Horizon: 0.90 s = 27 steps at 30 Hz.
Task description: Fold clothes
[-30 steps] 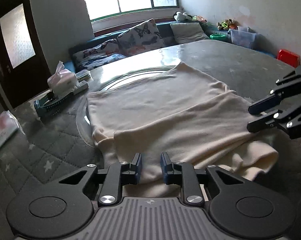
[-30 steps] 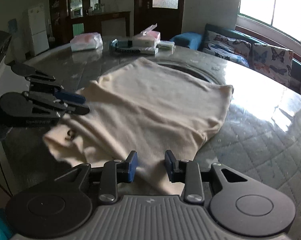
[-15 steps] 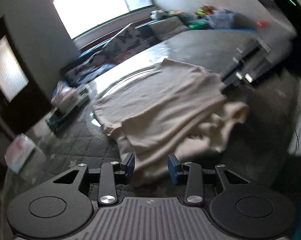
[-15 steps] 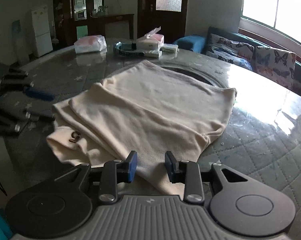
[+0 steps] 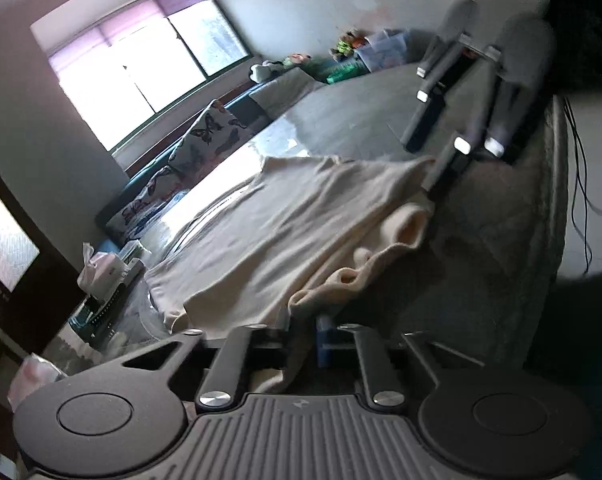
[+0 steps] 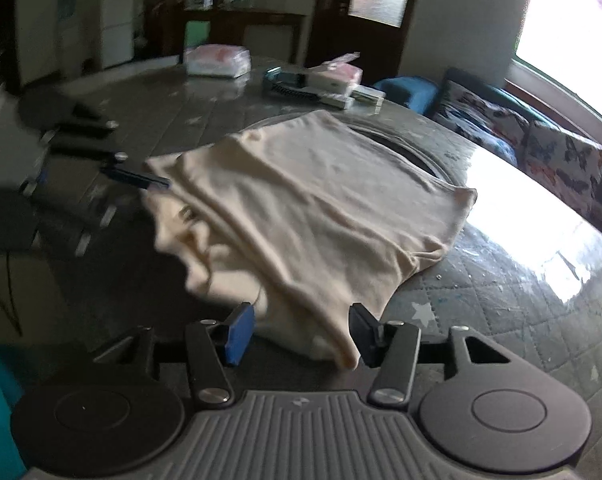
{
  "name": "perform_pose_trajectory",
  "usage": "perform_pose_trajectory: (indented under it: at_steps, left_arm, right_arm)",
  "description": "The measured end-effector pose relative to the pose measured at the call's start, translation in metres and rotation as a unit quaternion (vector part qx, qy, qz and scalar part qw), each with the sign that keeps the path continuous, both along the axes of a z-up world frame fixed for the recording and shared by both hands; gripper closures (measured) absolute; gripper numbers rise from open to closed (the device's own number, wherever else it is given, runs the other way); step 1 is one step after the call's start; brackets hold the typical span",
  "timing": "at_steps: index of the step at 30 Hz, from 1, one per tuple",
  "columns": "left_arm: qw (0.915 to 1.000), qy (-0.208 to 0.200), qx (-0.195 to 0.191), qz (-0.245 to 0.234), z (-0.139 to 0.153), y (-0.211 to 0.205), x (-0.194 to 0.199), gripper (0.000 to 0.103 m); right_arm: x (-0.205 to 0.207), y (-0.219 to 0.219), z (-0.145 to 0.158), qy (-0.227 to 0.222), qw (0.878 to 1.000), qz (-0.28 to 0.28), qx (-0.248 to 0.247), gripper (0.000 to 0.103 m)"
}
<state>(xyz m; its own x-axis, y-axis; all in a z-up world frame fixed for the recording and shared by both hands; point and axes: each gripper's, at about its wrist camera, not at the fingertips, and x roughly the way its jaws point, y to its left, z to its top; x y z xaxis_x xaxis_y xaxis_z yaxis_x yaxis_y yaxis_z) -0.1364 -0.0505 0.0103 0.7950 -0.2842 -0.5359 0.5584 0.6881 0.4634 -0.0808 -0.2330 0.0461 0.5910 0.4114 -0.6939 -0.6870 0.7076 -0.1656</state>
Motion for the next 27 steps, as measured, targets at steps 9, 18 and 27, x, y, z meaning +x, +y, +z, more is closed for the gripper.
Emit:
perform_pose_trajectory:
  at_steps: [9, 18, 27]
  left_arm:
    - [0.9935, 0.034, -0.096, 0.051, 0.03, 0.014, 0.039, 0.094]
    - [0.9924, 0.039, -0.098, 0.064, 0.023, 0.018, 0.04, 0.088]
    - [0.9974, 0.003, -0.025, 0.068, -0.004, 0.022, 0.015, 0.077]
  right_arm:
    - [-0.009, 0.011, -0.008, -0.026, 0.998, 0.044, -0.03, 0.036]
    - [0.022, 0.024, -0.017, -0.016, 0.999, 0.024, 0.014, 0.079]
    - [0.036, 0.016, 0.003, 0.005, 0.998, 0.004, 0.066, 0.09]
